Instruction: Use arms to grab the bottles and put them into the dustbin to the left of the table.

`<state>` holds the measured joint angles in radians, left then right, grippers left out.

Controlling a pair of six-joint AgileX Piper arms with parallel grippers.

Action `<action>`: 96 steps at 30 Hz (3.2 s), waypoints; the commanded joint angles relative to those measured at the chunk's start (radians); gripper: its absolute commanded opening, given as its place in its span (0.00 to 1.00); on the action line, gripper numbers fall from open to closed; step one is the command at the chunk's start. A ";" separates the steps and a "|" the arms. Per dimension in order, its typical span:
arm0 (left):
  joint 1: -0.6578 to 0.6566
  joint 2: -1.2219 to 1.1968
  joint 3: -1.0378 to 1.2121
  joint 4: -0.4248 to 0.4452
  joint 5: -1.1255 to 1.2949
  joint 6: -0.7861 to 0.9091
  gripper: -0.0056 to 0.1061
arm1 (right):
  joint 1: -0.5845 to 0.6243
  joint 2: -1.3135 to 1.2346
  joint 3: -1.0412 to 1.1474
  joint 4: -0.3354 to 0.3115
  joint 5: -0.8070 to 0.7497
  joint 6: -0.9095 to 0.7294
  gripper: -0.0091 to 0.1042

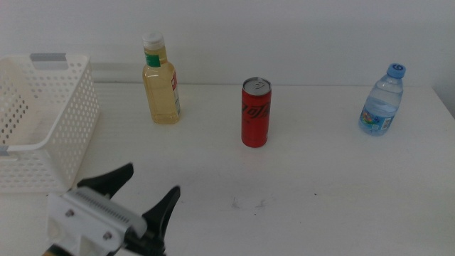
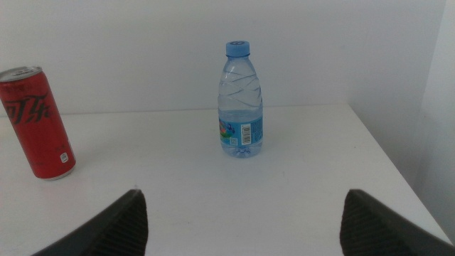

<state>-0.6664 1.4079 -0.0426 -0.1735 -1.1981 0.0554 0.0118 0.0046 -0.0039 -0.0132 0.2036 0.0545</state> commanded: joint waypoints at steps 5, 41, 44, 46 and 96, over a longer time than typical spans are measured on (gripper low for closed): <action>-0.003 0.001 -0.105 -0.013 0.129 -0.002 0.89 | -0.003 -0.005 0.004 -0.010 -0.001 -0.003 0.84; 0.047 0.825 -1.055 0.106 0.273 -0.105 0.89 | -0.003 -0.005 0.004 -0.010 -0.001 -0.003 0.84; 0.047 0.864 -1.117 0.106 0.280 -0.105 0.89 | -0.003 -0.005 0.004 -0.010 -0.001 -0.003 0.84; 0.047 0.885 -1.152 0.104 0.293 -0.105 0.89 | -0.003 -0.005 0.004 -0.010 -0.001 -0.003 0.84; 0.673 0.278 -1.658 0.091 2.354 0.200 0.03 | -0.003 -0.005 0.004 -0.010 -0.001 -0.003 0.84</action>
<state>-0.0500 1.6732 -1.6595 -0.0850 1.1363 0.2387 0.0118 0.0046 -0.0039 -0.0132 0.2036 0.0545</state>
